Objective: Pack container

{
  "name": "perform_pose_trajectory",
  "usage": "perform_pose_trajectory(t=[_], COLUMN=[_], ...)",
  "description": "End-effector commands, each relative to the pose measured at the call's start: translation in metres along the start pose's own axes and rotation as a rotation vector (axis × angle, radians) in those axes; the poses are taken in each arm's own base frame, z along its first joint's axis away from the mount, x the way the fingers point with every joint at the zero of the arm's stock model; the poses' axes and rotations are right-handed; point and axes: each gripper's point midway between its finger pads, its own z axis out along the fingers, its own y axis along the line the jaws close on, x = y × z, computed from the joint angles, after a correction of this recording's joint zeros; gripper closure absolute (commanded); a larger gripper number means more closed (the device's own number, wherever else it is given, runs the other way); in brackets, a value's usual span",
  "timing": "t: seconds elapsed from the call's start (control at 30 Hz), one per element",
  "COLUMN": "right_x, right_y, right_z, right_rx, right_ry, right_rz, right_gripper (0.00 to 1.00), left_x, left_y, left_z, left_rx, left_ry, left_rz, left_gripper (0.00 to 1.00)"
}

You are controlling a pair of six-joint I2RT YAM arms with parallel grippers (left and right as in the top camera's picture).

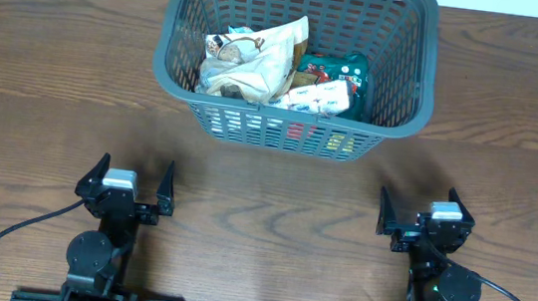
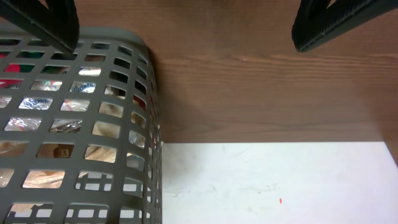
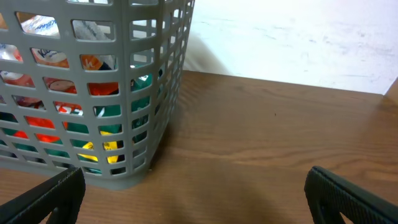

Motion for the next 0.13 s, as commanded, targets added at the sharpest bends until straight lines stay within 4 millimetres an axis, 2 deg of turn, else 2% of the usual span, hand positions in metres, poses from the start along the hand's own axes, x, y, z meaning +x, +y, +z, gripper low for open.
perform_pose_trajectory(t=[0.0, 0.1], right_x=[0.0005, 0.0005], right_y=[0.0007, 0.0007], right_z=[0.0, 0.0], right_rx=[0.0, 0.0], right_ry=[-0.003, -0.003], right_rz=[0.015, 0.015], right_gripper=[0.01, 0.01], left_x=[0.0178, 0.0178], left_y=[0.0031, 0.003], left_z=[0.001, 0.001], left_rx=[-0.02, -0.019], left_ry=[0.052, 0.052], left_rz=[-0.004, -0.004], left_gripper=[0.01, 0.01])
